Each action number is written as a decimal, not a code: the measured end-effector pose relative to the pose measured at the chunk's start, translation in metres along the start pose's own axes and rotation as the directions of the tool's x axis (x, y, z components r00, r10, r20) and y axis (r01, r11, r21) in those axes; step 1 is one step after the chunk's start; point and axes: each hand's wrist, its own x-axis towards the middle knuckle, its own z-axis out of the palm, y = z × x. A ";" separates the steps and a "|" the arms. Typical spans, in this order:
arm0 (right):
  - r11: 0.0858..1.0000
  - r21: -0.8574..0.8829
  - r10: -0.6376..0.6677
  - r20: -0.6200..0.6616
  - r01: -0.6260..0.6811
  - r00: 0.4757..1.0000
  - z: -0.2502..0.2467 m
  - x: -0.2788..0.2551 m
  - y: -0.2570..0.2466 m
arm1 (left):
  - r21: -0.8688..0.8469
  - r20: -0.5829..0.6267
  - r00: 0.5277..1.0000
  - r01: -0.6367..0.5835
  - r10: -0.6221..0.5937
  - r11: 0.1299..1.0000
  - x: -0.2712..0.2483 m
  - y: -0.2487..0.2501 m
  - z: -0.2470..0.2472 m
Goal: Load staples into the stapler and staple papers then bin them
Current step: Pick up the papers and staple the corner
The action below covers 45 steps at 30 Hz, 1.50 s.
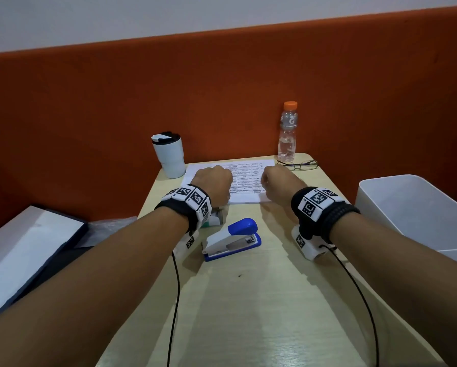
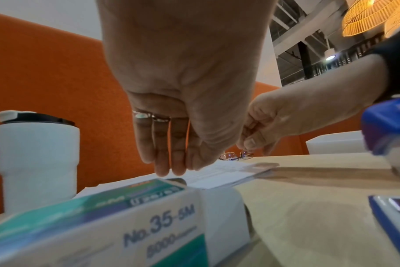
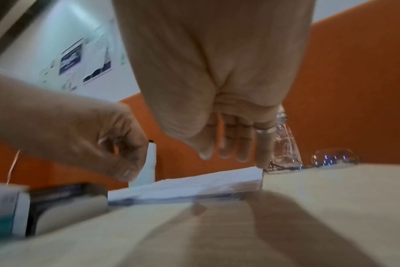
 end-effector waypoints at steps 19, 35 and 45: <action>0.849 0.327 0.396 0.130 -0.416 0.909 -0.009 0.006 0.010 | -0.171 0.220 0.971 -0.054 0.091 0.984 0.007 -0.014 0.012; 0.809 0.581 0.365 -0.370 -0.094 0.854 -0.062 0.000 0.006 | -0.339 0.111 0.956 0.295 -0.273 0.893 0.000 -0.042 0.002; 0.821 0.566 0.339 -0.585 0.072 0.737 -0.099 -0.033 0.025 | -0.421 0.019 0.962 0.255 -0.273 0.870 -0.023 -0.032 -0.034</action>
